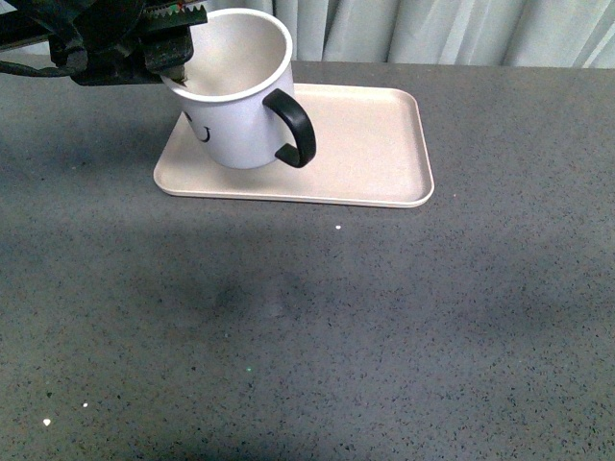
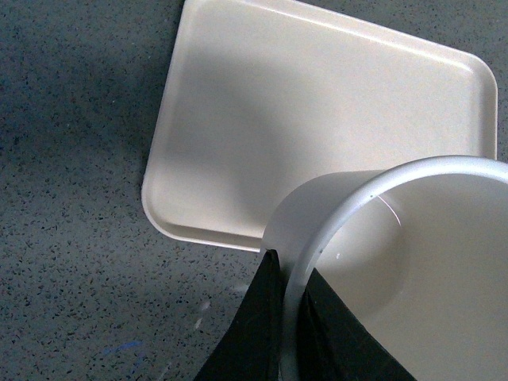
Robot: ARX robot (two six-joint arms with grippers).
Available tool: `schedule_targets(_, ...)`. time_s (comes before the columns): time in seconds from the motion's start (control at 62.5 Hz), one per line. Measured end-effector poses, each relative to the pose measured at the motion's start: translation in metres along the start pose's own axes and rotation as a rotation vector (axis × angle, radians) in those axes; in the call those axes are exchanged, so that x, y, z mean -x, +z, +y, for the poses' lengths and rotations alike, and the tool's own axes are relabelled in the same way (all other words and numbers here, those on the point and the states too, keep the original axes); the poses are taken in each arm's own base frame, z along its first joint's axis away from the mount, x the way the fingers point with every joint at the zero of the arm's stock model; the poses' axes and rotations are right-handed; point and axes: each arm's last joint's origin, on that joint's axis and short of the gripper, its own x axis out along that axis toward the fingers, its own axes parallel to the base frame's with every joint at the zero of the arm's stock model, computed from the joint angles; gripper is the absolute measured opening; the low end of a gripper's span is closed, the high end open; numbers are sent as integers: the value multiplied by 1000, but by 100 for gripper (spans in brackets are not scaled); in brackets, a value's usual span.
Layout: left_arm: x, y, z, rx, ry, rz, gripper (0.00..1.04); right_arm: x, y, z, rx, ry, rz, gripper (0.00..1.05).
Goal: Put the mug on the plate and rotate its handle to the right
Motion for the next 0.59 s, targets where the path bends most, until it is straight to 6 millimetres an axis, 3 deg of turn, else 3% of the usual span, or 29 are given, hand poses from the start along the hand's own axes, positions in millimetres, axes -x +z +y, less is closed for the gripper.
schedule_targets(0.336, -1, 0, 6, -20, 28, 74, 2, 0, 0, 0, 0, 0, 0, 96)
schedule_targets(0.592, -35, 24, -10, -36, 22, 67, 2, 0, 0, 0, 0, 0, 0, 96)
